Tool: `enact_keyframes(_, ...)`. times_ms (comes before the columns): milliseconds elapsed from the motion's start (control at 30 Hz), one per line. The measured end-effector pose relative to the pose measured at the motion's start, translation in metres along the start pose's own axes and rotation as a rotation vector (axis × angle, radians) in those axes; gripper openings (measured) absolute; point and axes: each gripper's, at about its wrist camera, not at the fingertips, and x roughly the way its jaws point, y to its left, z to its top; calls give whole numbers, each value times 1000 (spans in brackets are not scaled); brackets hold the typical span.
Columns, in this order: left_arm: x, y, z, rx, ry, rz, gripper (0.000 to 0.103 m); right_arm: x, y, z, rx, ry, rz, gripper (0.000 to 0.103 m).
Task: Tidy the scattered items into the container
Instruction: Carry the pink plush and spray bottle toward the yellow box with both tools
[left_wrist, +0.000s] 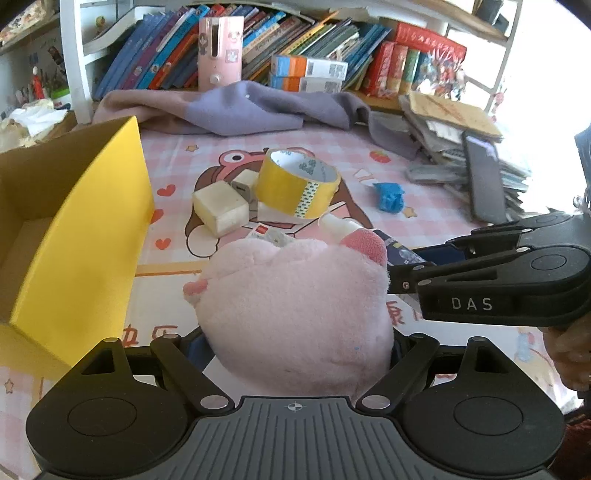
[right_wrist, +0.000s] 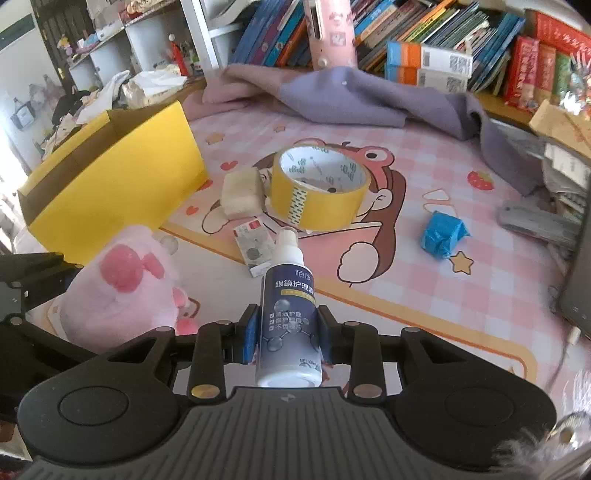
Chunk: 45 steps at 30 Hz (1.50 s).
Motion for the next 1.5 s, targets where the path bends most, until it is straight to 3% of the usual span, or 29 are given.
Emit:
enact_keyframes(400, -60, 18, -16, 72, -75, -132, 86, -66, 45, -24, 130, -91, -83, 30)
enact_keyframes(933, -113, 62, -67, 176, -105, -220, 86, -97, 135, -66, 210, -161, -224, 30)
enact_keyframes(1500, -188, 144, -149, 142, -75, -199, 86, -92, 270, -118, 226, -121, -164, 30)
